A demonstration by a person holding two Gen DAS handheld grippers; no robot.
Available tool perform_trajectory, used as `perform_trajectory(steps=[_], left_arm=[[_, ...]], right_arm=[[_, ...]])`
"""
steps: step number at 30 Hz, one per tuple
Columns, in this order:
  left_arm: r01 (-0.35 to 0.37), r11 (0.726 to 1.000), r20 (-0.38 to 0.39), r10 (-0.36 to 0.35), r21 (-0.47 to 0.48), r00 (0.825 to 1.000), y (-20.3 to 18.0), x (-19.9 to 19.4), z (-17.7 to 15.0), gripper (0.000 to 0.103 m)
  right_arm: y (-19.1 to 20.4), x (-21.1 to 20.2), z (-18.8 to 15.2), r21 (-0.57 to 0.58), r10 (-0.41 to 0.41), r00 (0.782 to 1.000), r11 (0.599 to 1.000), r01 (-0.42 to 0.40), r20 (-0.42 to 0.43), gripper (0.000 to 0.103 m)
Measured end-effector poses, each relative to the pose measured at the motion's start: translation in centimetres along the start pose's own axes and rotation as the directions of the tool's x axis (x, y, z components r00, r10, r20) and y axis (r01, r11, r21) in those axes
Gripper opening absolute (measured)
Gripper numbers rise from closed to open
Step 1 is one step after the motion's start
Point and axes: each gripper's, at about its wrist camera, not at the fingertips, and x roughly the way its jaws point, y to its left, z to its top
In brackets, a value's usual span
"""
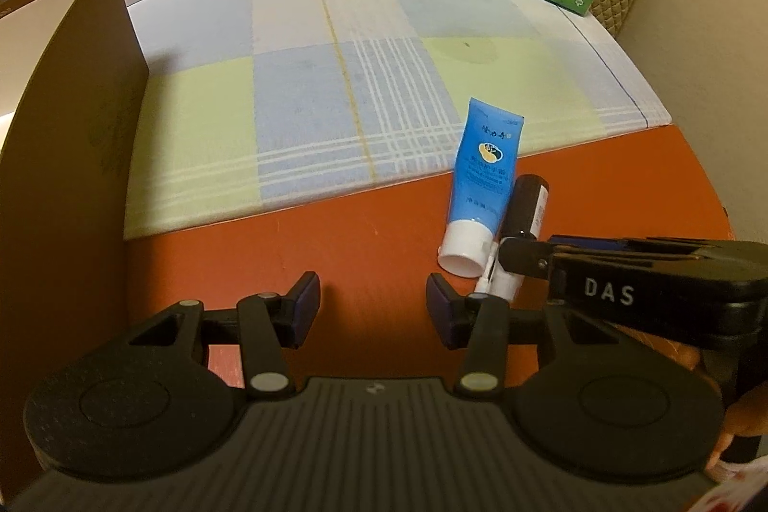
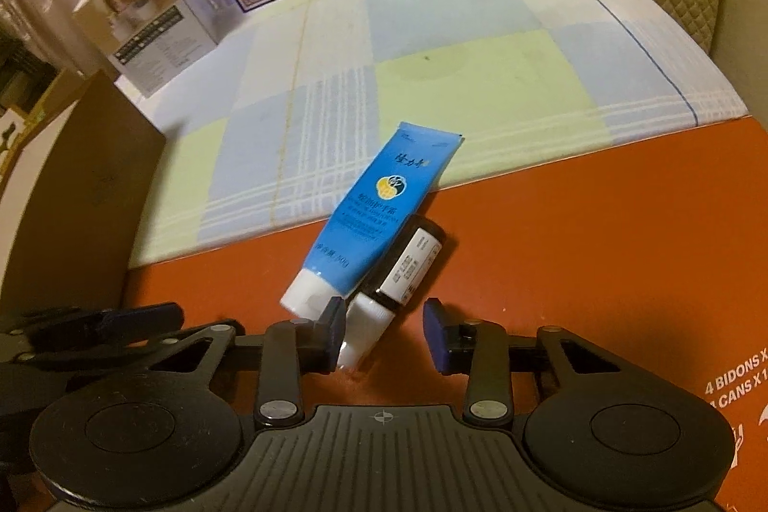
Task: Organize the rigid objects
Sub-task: 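Grasp the blue cream tube with the left tool while the right tool grasps the dark-capped bottle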
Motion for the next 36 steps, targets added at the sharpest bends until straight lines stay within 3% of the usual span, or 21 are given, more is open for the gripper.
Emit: perform_trajectory(steps=[10, 20, 32, 36], left_arm=[[0.029, 0.999, 0.004, -0.029, 0.023, 1.000, -0.3, 0.5, 0.8, 0.043], [0.129, 0.984, 0.010, -0.131, 0.122, 0.991, -3.0, 1.1, 2.0, 0.045], [0.096, 0.968, -0.026, -0.093, 0.231, 0.995, -5.9, 5.6, 3.7, 0.043], [0.054, 0.964, -0.005, -0.055, 0.259, 0.998, -6.2, 6.0, 3.6, 0.035]], right_arm=[[0.2, 0.8, 0.5, -0.086, -0.078, 0.997, 0.993, 0.078, 0.010, 0.022], [-3.0, -0.9, 0.2, -0.116, -0.120, 0.992, 0.986, 0.123, 0.038, 0.019], [-4.8, -1.4, 0.1, -0.138, -0.100, 0.993, 0.984, 0.108, 0.062, 0.023], [-4.4, -1.0, 0.2, -0.181, -0.104, 0.992, 0.977, 0.117, 0.076, 0.025]])
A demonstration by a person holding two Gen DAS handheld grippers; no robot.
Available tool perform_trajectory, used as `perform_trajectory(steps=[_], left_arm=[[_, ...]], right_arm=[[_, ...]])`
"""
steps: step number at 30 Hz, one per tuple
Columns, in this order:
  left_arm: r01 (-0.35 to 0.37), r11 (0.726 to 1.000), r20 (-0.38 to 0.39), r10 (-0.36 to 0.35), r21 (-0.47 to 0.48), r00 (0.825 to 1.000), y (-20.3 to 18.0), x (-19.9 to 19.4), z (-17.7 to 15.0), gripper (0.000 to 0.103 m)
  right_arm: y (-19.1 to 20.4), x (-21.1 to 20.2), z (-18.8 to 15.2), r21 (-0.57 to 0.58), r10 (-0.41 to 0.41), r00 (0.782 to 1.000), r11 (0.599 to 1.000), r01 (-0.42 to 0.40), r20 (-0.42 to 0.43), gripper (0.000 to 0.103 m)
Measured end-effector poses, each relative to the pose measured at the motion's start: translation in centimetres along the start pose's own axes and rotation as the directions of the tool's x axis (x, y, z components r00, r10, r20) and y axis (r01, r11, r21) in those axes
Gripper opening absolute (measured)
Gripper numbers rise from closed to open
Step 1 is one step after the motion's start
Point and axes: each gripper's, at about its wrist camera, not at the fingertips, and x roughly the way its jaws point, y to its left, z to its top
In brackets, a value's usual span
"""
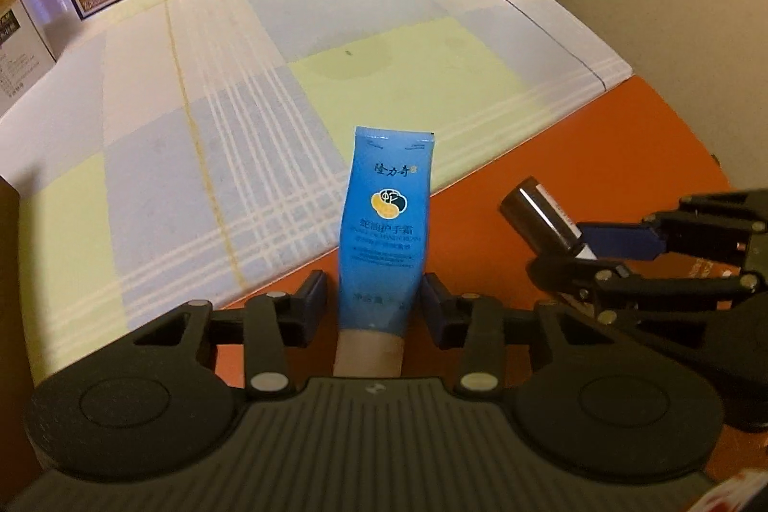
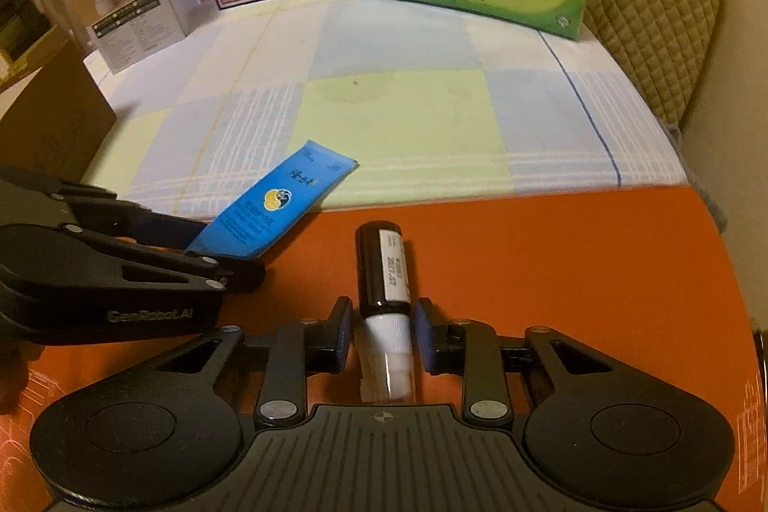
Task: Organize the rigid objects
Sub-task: 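Grasp the blue cream tube with the left tool while the right tool grasps the dark-capped bottle, then lift and carry the blue tube and bottle over the storage box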
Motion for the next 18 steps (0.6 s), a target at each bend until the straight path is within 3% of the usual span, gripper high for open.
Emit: perform_trajectory(steps=[1, 9, 18], left_arm=[[-0.004, 1.000, 0.004, 0.004, -0.006, 1.000, 0.1, -0.1, -0.1, 0.031], [-0.059, 0.992, 0.002, 0.059, -0.108, 0.998, 2.0, -1.6, -2.6, 0.030], [-0.108, 0.967, -0.038, 0.102, -0.229, 0.994, 3.9, -5.7, -8.9, 0.030]], right_arm=[[0.1, 0.1, 0.0, -0.007, 0.000, 1.000, 1.000, 0.000, 0.005, 0.025], [1.3, 0.4, -0.4, -0.100, 0.006, 0.999, 0.995, -0.003, 0.036, 0.021], [4.2, -0.9, -2.9, -0.203, 0.111, 0.993, 0.972, -0.116, -0.038, 0.021]])
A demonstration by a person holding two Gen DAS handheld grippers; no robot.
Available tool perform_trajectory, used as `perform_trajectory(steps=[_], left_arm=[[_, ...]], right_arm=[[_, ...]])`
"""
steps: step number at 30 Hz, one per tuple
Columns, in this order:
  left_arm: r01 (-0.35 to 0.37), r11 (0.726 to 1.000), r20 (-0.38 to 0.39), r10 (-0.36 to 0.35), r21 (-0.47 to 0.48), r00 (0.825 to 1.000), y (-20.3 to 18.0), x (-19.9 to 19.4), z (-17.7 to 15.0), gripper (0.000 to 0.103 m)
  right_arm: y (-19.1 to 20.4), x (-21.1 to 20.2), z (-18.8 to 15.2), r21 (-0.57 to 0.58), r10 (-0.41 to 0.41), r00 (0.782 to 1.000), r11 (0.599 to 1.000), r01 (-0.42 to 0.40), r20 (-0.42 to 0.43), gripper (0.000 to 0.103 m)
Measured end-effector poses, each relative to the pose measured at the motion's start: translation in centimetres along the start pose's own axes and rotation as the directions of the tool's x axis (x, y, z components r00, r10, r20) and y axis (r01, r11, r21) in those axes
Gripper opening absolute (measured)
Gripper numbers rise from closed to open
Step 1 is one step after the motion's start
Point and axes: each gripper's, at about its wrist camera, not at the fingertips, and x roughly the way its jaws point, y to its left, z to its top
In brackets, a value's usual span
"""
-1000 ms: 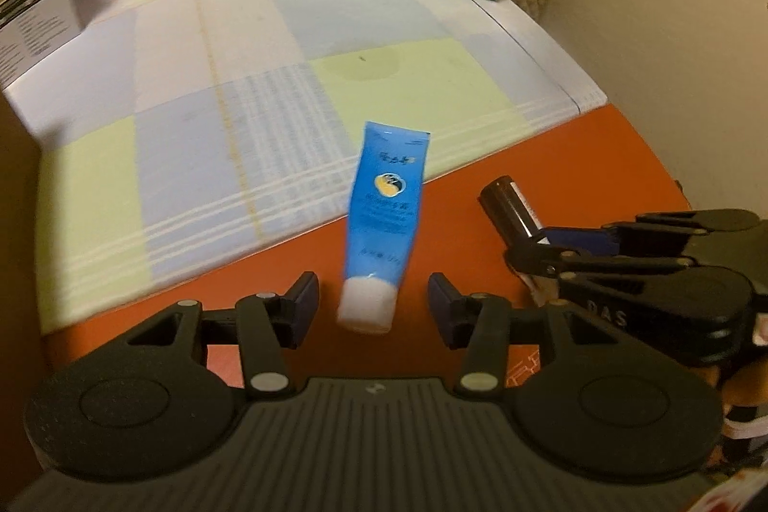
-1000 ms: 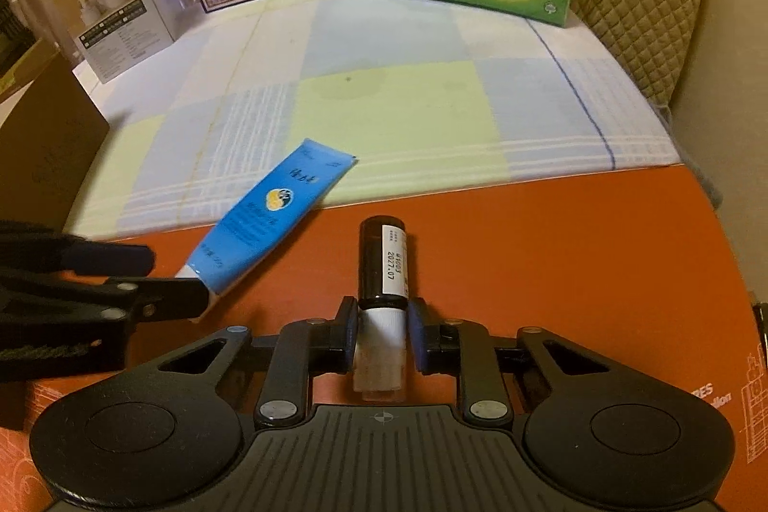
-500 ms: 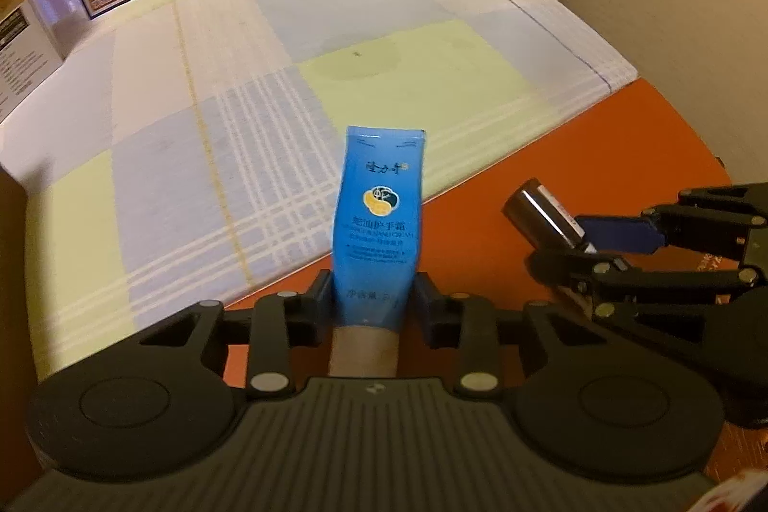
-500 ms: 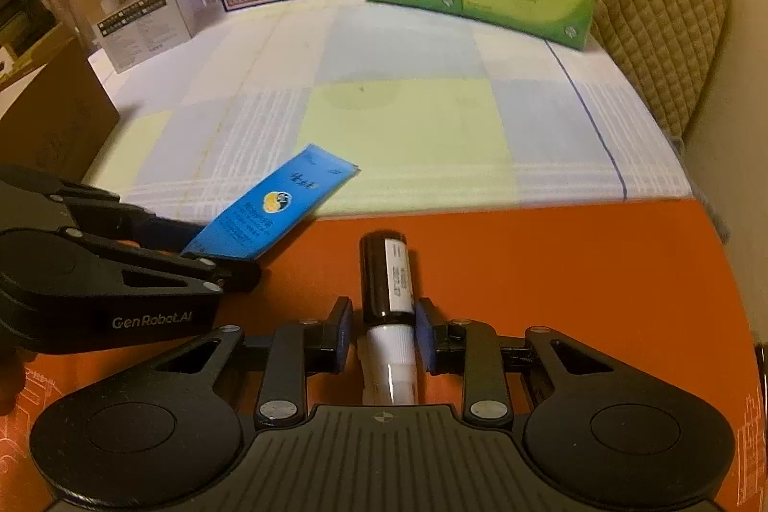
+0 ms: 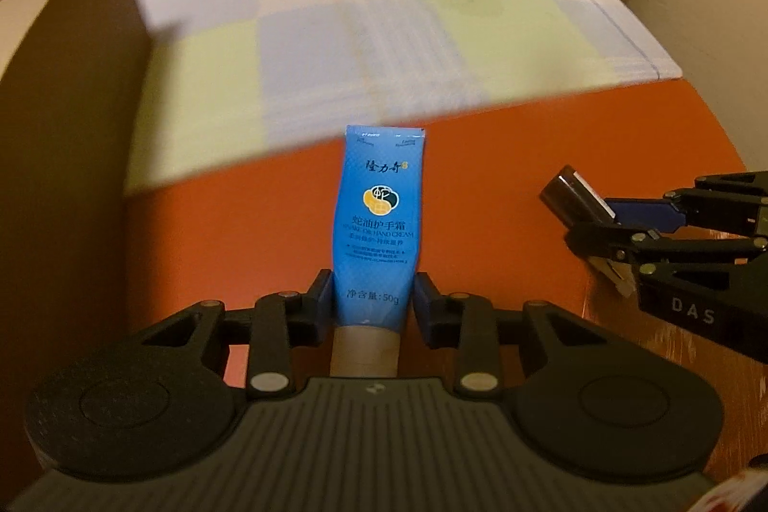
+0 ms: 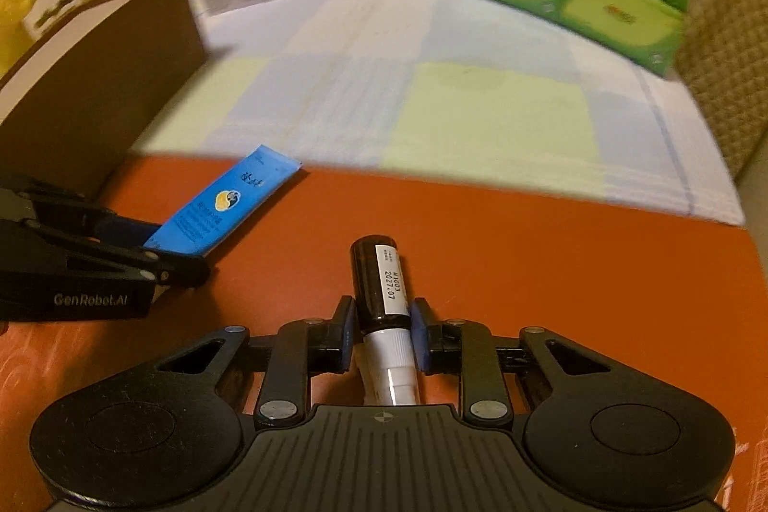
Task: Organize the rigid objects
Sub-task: 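Lift and carry the blue tube and bottle over the storage box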
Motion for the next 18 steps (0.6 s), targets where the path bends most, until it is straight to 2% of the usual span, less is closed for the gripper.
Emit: perform_trajectory(steps=[4, 7, 18], left_arm=[[-0.012, 0.999, -0.018, 0.012, -0.036, 1.000, 0.8, -1.8, -2.8, 0.030], [-0.014, 0.998, -0.026, 0.013, -0.061, 1.000, 1.3, -2.5, -3.8, 0.030], [-0.046, 0.998, -0.017, 0.045, -0.051, 0.999, 0.5, -2.1, -3.0, 0.032]], right_arm=[[1.7, -0.7, -1.3, -0.029, 0.056, 0.998, 0.998, -0.057, -0.028, 0.021], [2.3, -0.9, -2.0, -0.036, 0.057, 0.998, 0.998, -0.058, -0.022, 0.021], [3.1, -0.6, -1.9, -0.097, 0.018, 1.000, 0.995, -0.018, -0.003, 0.022]])
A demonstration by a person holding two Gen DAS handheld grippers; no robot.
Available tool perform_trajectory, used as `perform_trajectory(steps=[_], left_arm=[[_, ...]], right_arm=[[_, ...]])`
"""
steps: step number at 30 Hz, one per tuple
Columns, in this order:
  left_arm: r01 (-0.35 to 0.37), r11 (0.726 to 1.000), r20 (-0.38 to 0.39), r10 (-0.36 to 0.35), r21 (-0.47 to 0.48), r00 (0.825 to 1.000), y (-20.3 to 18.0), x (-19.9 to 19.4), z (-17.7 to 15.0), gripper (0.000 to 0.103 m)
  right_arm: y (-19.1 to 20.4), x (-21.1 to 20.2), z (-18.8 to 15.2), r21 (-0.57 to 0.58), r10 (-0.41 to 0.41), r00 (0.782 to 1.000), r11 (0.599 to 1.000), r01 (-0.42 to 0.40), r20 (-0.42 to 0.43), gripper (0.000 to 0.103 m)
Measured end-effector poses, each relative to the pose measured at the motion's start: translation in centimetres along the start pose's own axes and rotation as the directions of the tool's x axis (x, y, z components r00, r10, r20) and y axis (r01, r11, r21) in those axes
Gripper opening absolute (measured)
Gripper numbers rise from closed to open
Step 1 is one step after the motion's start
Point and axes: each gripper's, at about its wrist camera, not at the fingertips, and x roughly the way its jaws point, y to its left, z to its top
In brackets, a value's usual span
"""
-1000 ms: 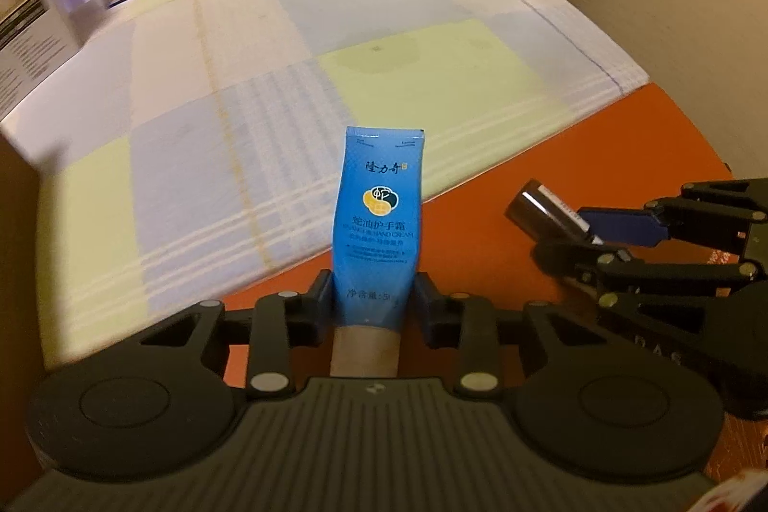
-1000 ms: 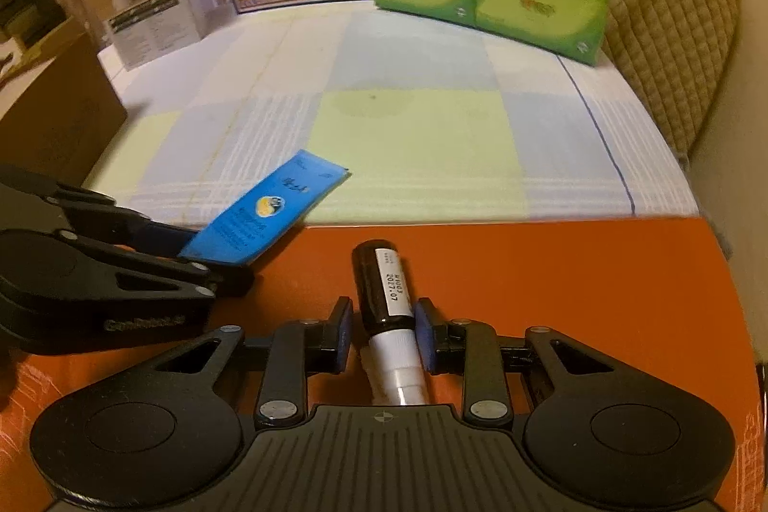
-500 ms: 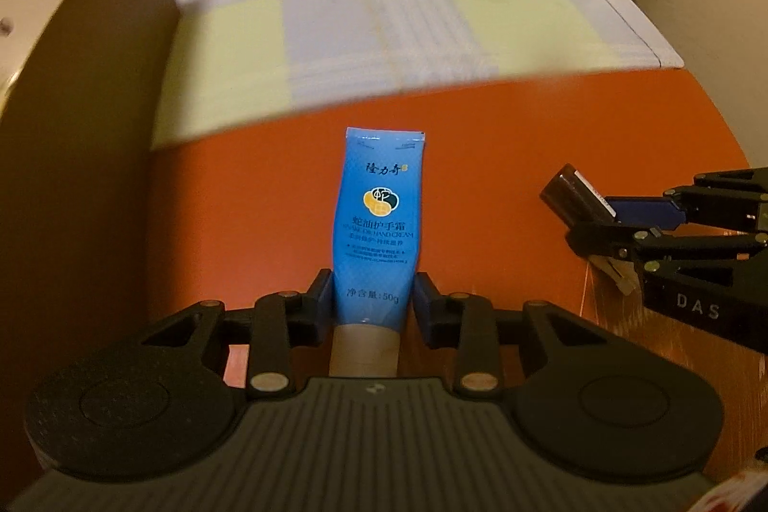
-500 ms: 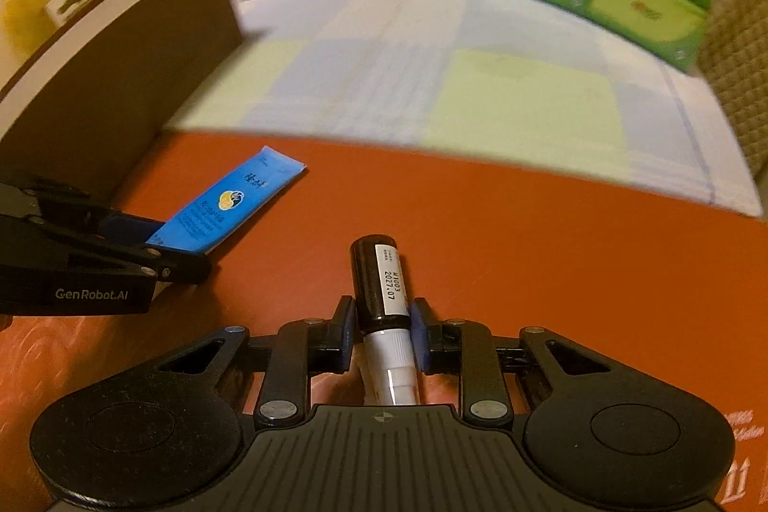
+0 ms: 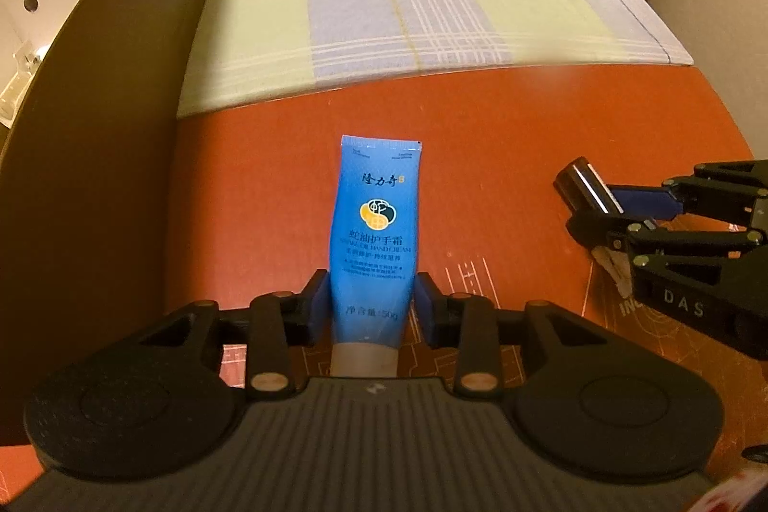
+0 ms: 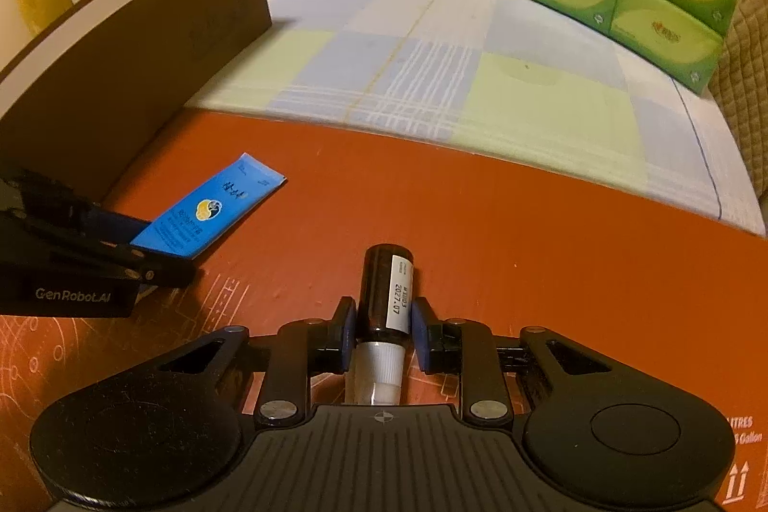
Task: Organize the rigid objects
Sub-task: 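Lift and carry the blue tube and bottle over the storage box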
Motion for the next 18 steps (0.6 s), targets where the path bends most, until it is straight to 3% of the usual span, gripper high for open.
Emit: perform_trajectory(steps=[11, 18], left_arm=[[0.014, 1.000, 0.014, -0.014, -0.010, 1.000, -0.4, -0.3, -0.5, 0.031], [0.033, 0.999, 0.063, -0.032, -0.018, 0.997, -0.5, -2.3, -0.4, 0.031]], right_arm=[[0.1, -0.5, -0.2, 0.009, -0.002, 1.000, 1.000, 0.002, -0.013, 0.020], [0.3, -1.9, 0.2, 0.029, 0.021, 1.000, 0.999, -0.021, 0.013, 0.020]])
